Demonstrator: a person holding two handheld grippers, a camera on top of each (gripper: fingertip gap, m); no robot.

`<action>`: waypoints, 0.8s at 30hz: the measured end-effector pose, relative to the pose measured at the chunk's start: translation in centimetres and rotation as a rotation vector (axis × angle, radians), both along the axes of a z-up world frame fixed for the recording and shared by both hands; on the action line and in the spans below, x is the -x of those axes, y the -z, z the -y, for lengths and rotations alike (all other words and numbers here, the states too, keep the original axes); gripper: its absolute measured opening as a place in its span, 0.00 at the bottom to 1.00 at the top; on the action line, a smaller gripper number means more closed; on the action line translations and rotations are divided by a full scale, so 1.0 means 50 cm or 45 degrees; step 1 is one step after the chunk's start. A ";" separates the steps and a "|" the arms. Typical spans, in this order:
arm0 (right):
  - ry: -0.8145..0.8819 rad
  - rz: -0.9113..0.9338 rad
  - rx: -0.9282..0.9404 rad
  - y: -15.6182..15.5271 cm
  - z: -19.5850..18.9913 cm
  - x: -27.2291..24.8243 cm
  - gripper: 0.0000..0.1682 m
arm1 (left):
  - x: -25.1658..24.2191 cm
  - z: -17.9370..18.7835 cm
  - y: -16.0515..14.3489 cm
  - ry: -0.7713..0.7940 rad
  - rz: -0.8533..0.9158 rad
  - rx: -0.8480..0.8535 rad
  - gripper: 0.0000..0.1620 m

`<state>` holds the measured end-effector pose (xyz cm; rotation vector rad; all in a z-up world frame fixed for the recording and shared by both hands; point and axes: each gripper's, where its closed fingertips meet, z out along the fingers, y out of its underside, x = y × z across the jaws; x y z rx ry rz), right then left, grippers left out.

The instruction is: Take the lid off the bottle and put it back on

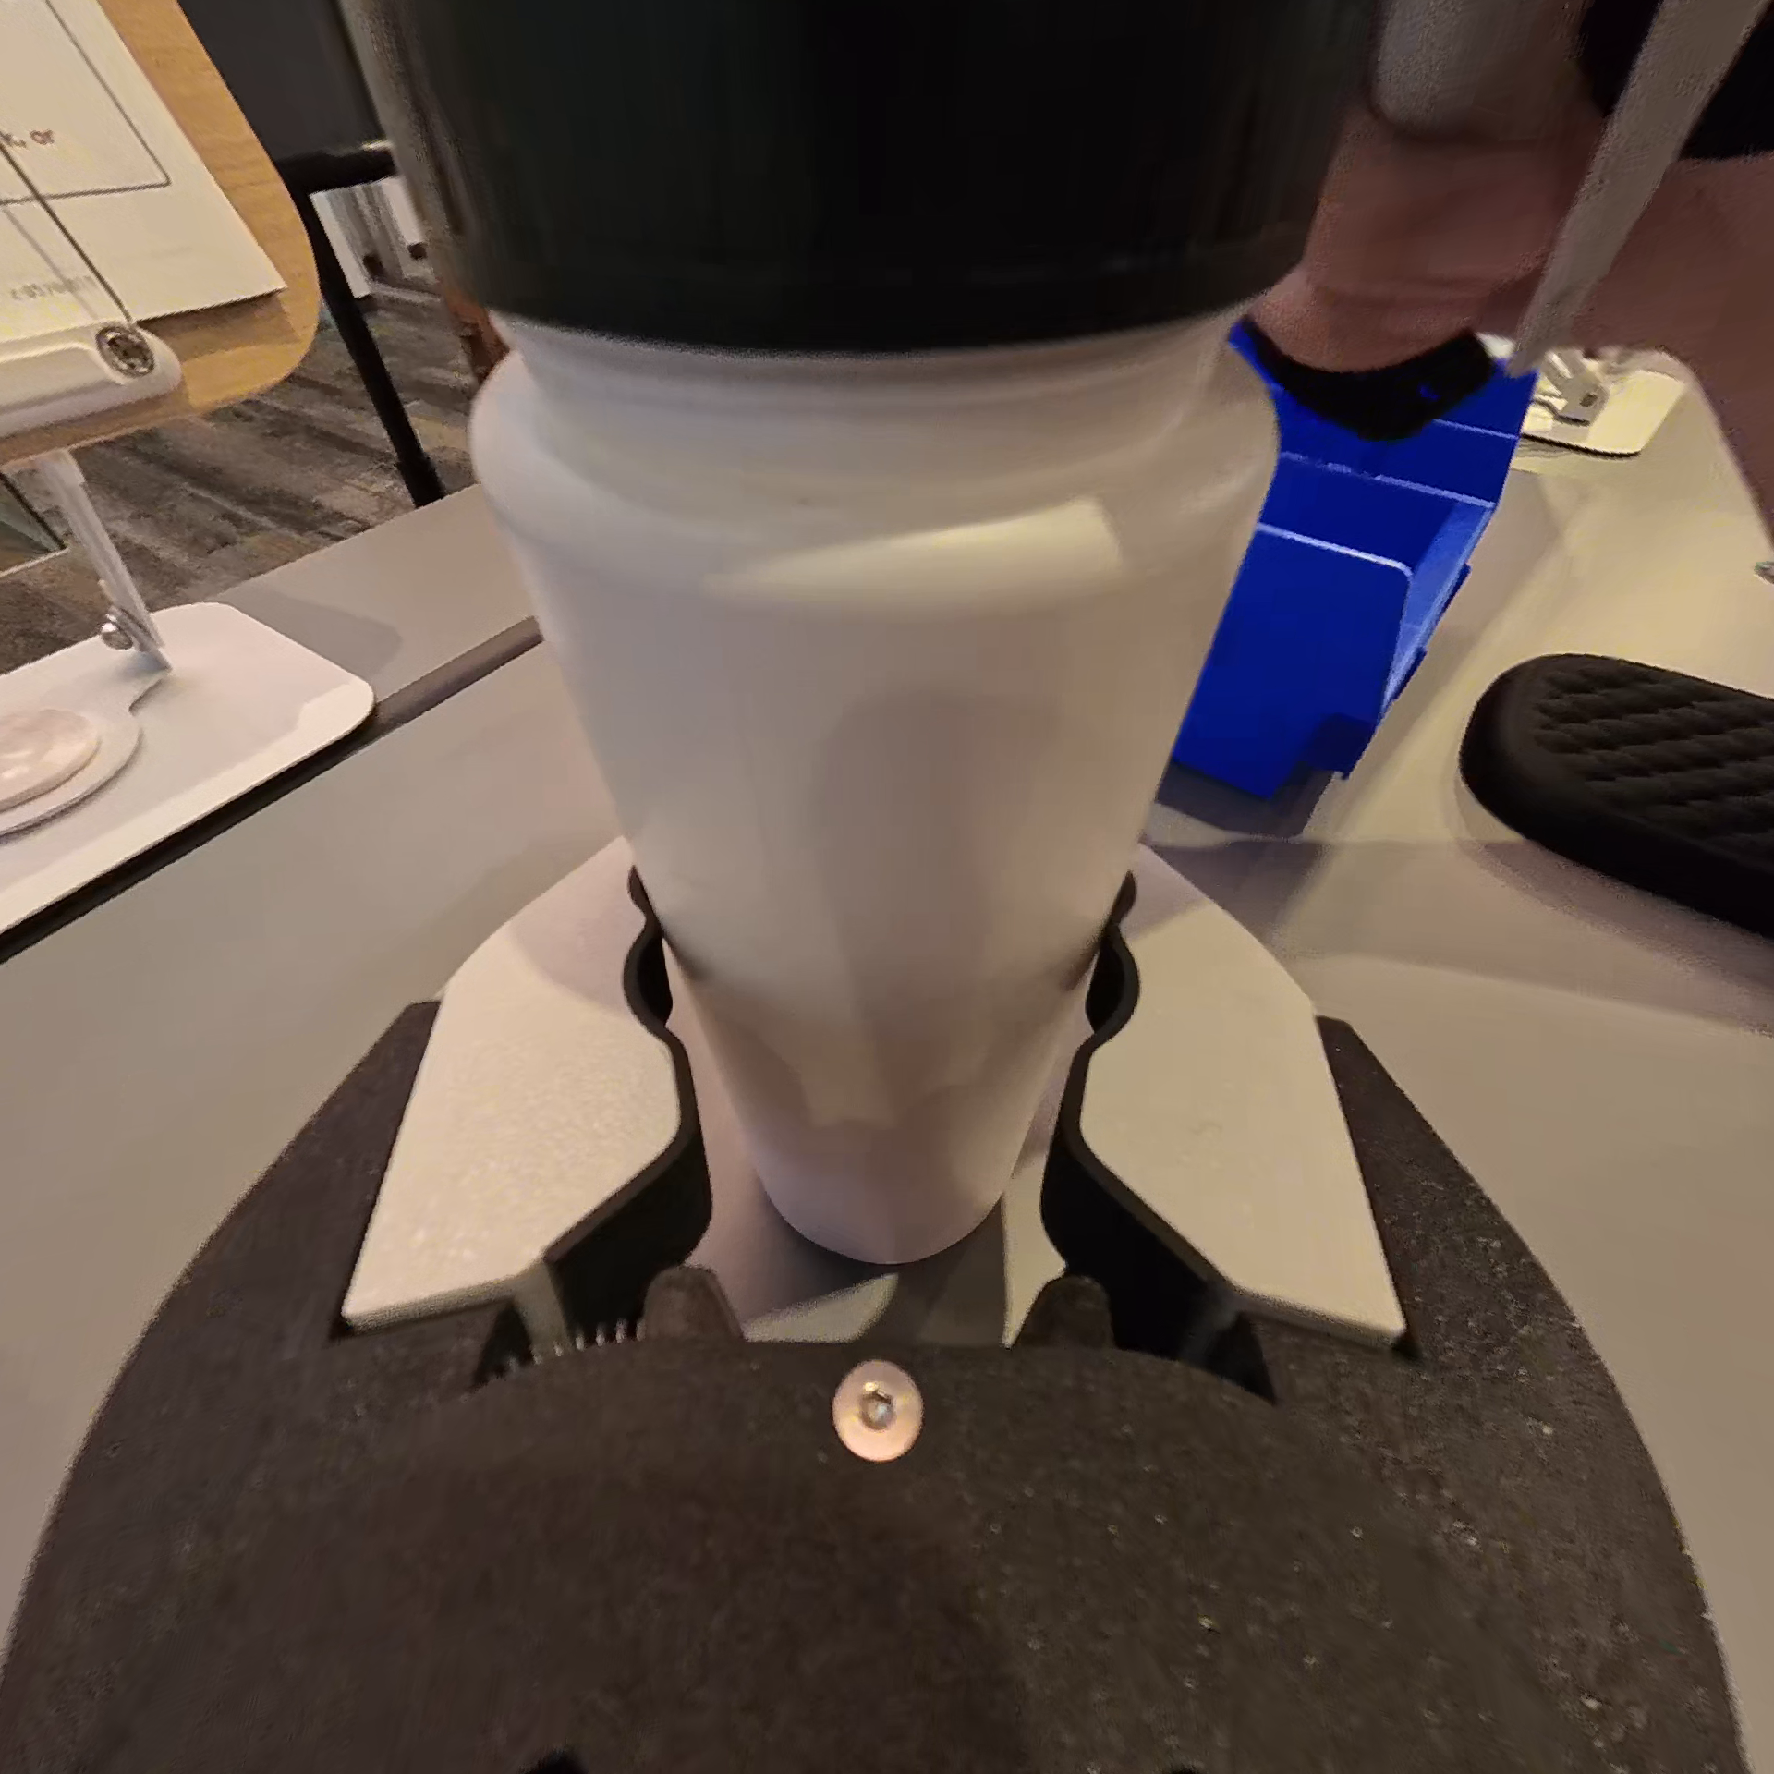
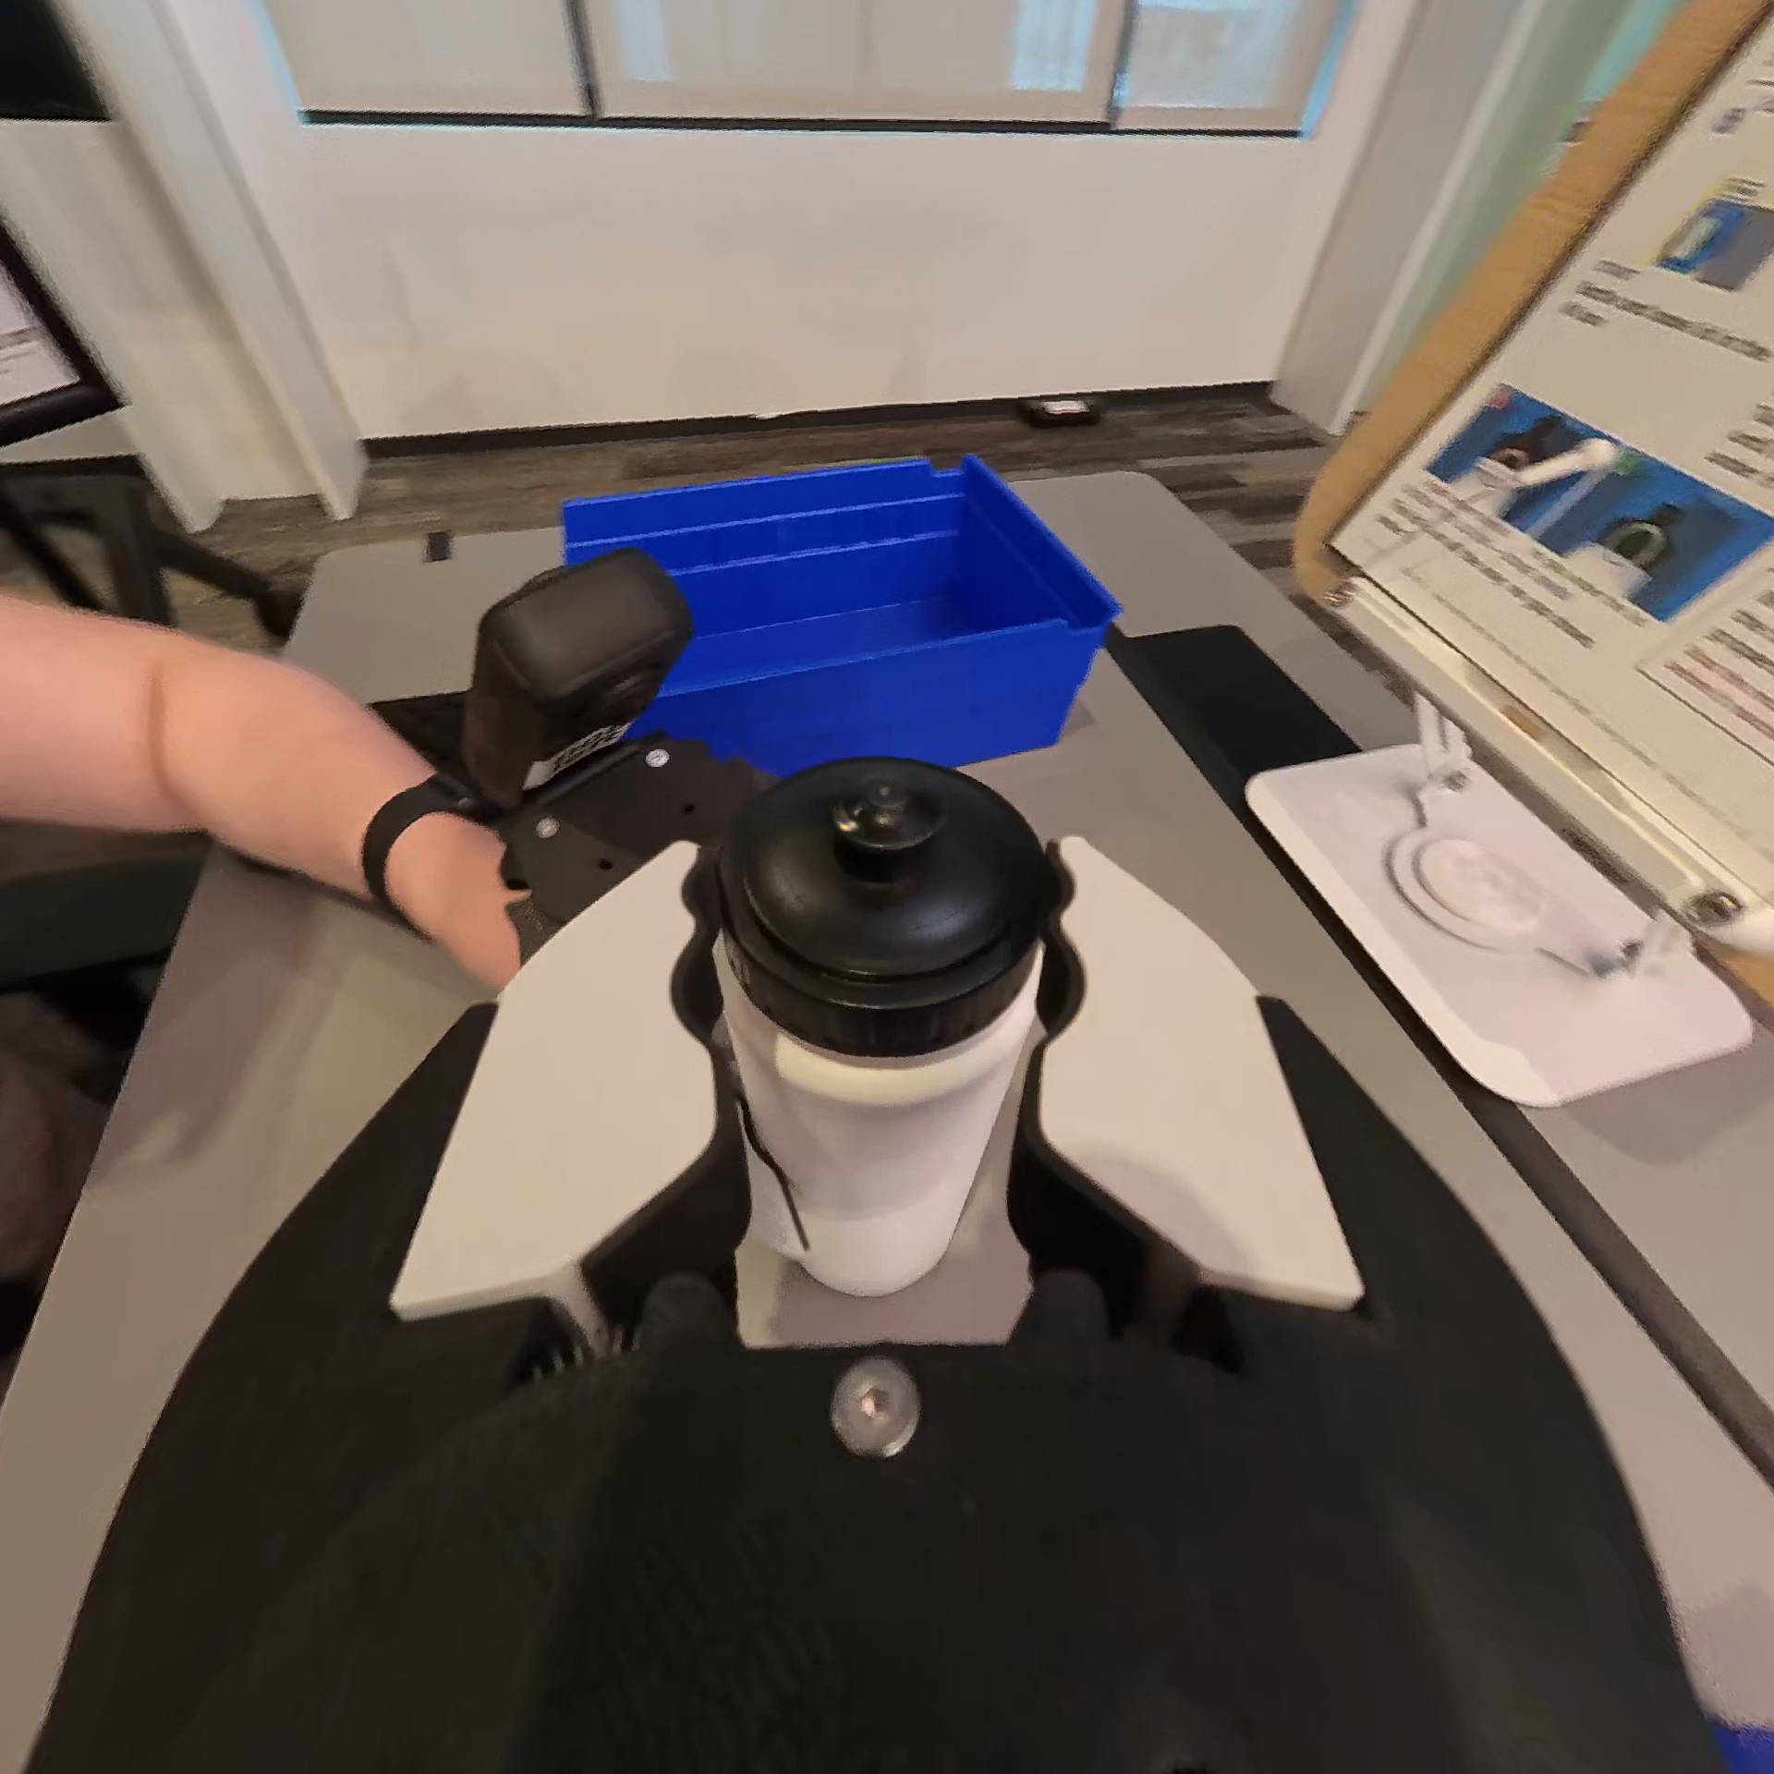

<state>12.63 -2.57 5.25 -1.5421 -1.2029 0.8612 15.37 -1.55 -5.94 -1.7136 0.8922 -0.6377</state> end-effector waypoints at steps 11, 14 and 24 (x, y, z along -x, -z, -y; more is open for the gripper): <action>0.117 -0.146 0.028 -0.017 0.003 0.006 0.41 | 0.000 0.000 0.000 -0.010 -0.006 -0.014 0.54; 0.018 -0.127 -0.036 -0.023 0.000 -0.011 0.46 | 0.000 0.001 0.000 0.011 0.005 -0.015 0.54; -0.204 0.042 -0.024 0.017 0.011 0.004 0.43 | -0.012 0.013 0.001 0.099 0.016 -0.019 0.54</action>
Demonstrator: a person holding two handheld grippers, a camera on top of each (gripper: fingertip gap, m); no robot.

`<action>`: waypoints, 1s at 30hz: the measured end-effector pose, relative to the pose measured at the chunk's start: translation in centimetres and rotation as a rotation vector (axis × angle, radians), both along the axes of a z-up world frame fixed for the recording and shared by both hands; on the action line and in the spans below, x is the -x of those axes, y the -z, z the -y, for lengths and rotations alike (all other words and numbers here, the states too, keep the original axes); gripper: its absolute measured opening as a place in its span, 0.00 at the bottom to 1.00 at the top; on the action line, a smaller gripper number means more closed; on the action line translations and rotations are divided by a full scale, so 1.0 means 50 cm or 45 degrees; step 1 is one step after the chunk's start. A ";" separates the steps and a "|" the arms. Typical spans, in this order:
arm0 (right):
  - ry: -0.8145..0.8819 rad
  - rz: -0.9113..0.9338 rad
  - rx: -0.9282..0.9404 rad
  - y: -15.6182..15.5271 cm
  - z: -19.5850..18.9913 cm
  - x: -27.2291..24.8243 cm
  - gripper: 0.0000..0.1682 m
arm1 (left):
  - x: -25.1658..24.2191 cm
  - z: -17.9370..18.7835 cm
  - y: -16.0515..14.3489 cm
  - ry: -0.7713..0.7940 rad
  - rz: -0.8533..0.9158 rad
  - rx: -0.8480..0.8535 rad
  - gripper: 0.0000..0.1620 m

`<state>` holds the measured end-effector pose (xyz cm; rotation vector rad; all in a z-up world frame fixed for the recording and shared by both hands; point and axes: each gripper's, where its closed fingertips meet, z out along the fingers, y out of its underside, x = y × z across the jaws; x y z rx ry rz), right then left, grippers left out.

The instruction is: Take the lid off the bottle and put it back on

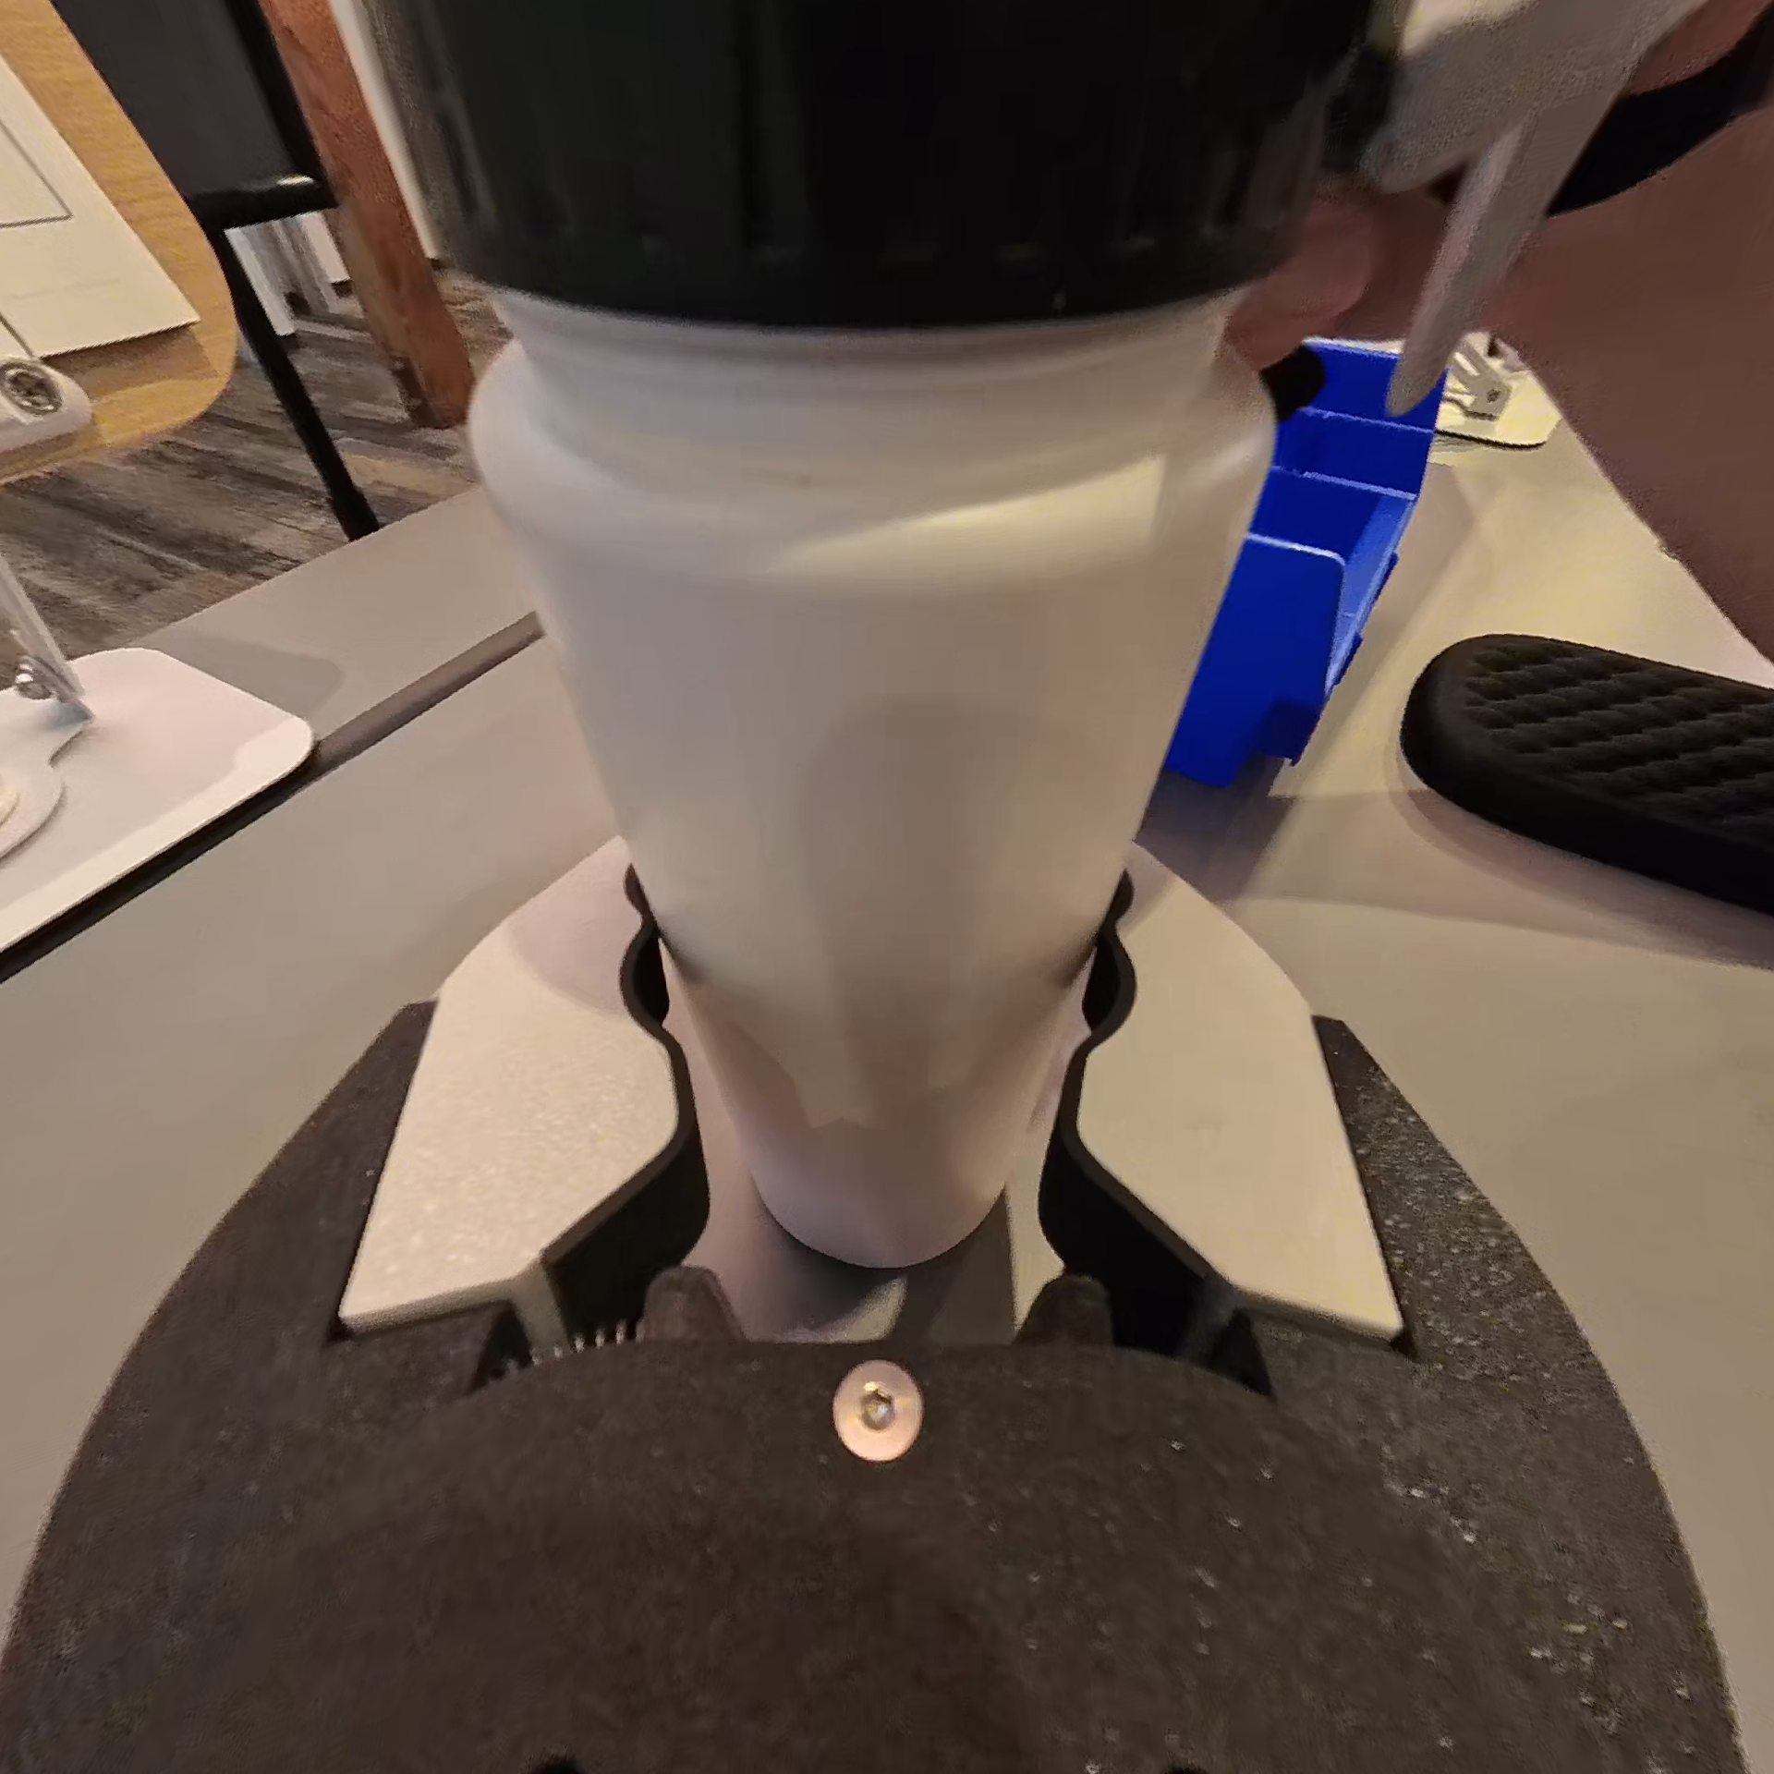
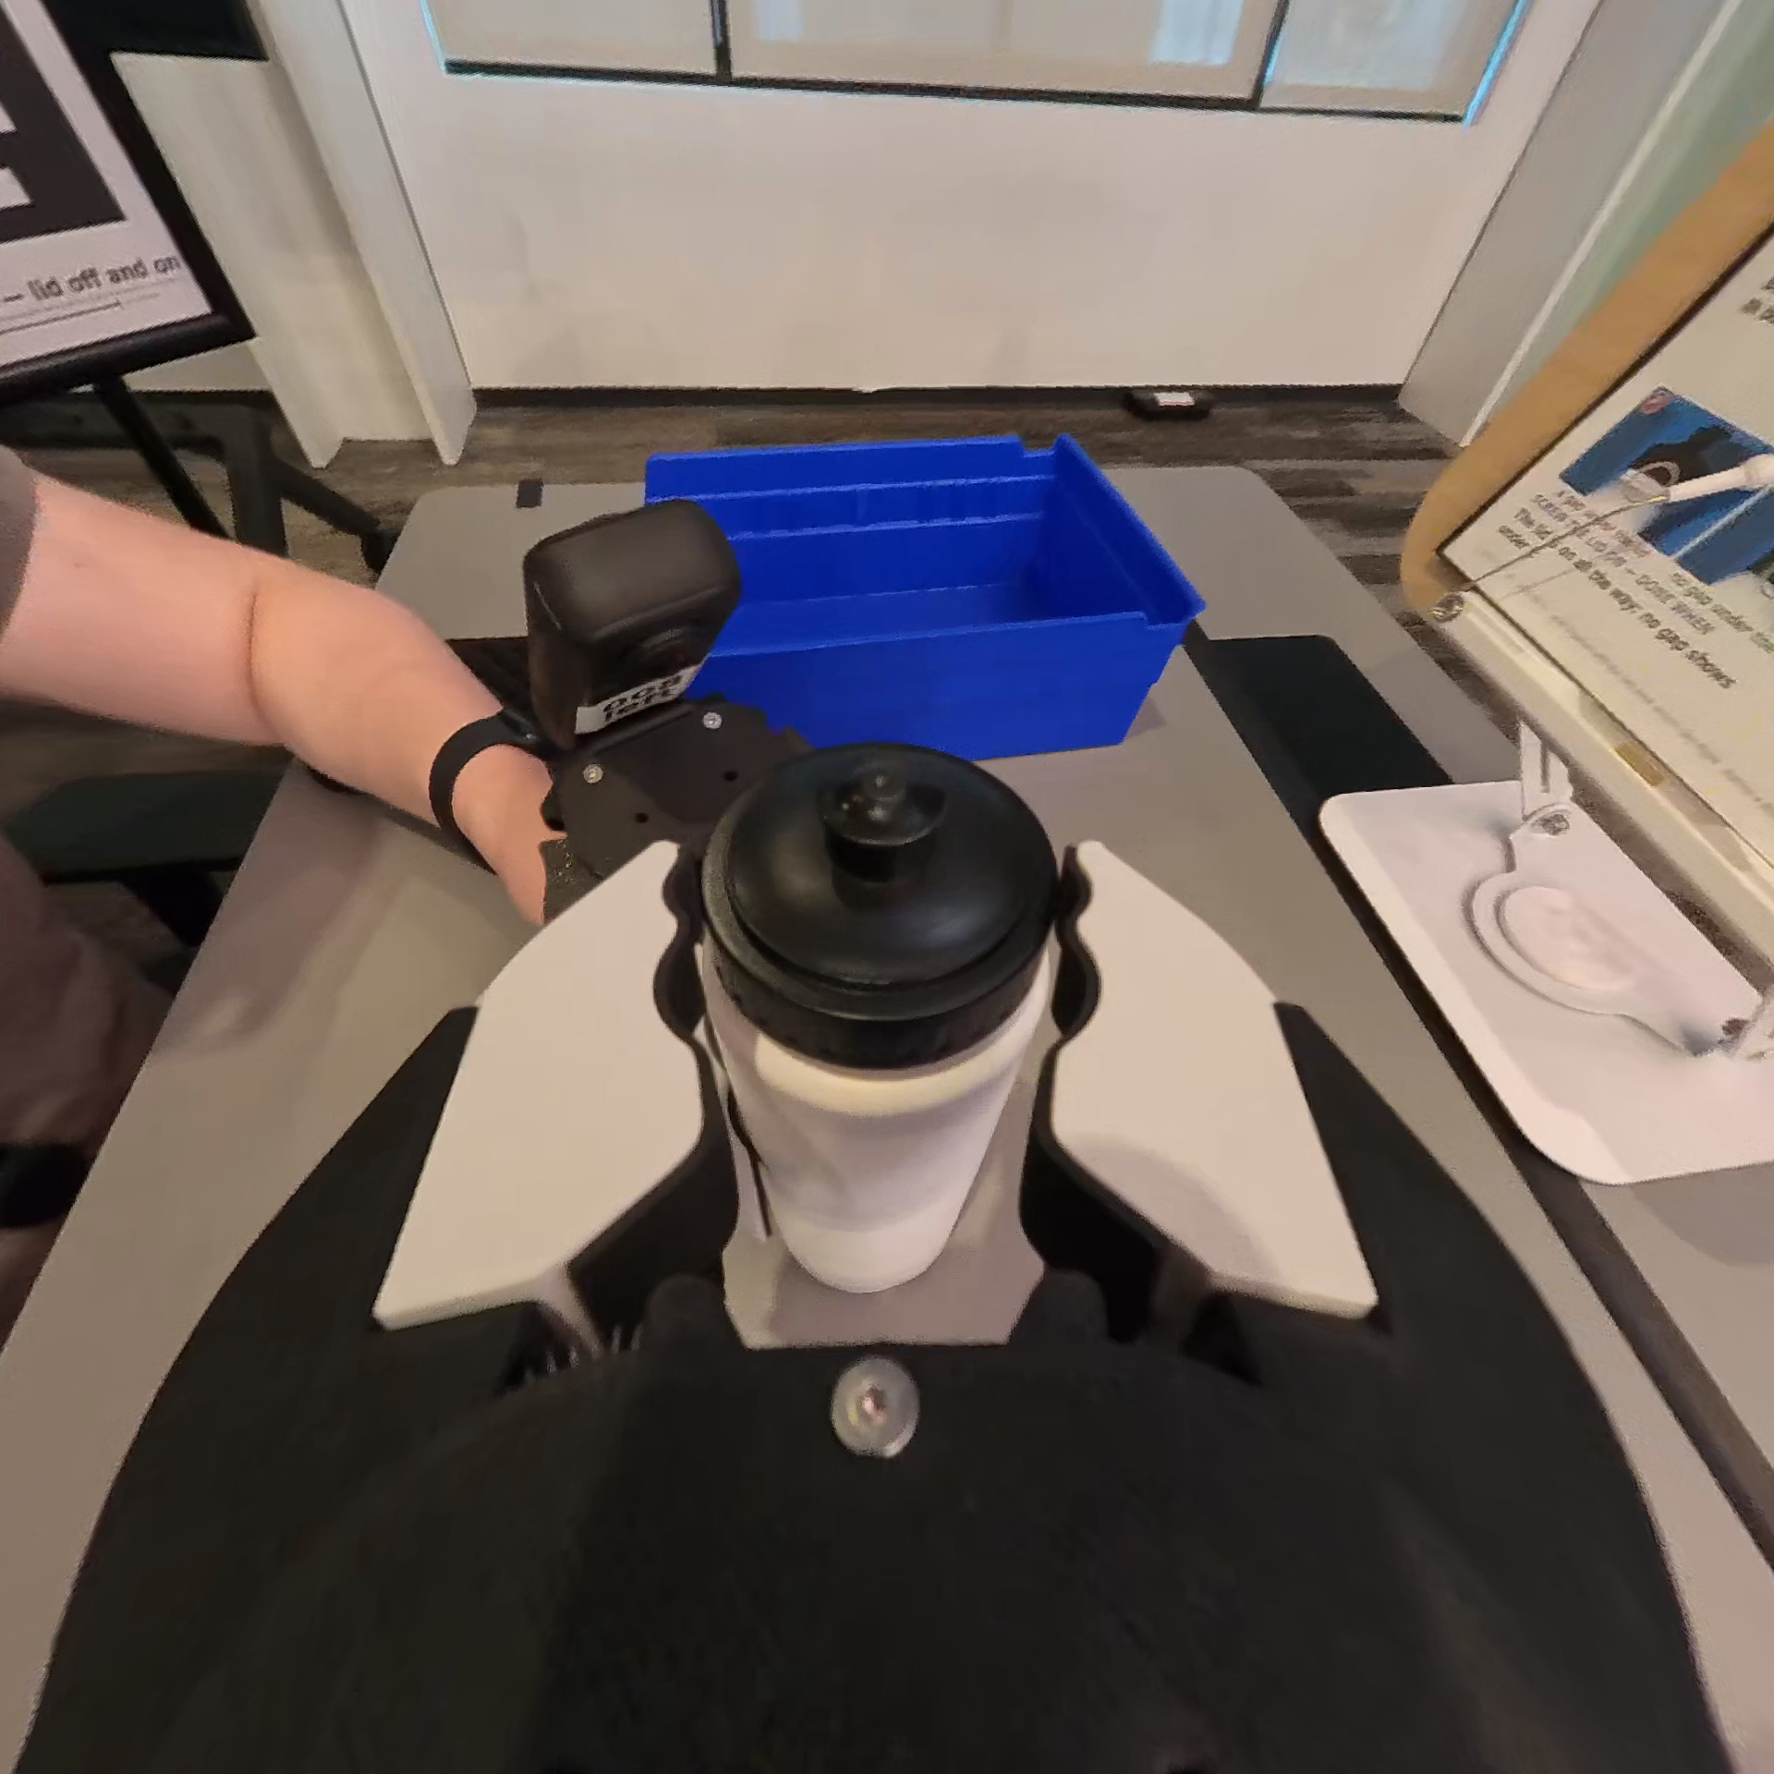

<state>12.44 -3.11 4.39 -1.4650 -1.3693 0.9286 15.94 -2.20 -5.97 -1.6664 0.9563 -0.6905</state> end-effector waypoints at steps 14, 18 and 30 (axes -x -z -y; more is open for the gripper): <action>0.641 -0.078 0.017 -0.001 -0.046 -0.003 0.44 | 0.009 -0.035 0.002 -0.245 -0.037 0.036 0.54; 0.579 -0.079 -0.024 0.001 -0.040 -0.001 0.43 | 0.010 -0.034 0.001 -0.209 -0.021 0.028 0.54; 0.016 -0.029 -0.025 -0.009 -0.003 -0.019 0.41 | -0.007 -0.005 0.001 -0.014 -0.010 0.006 0.54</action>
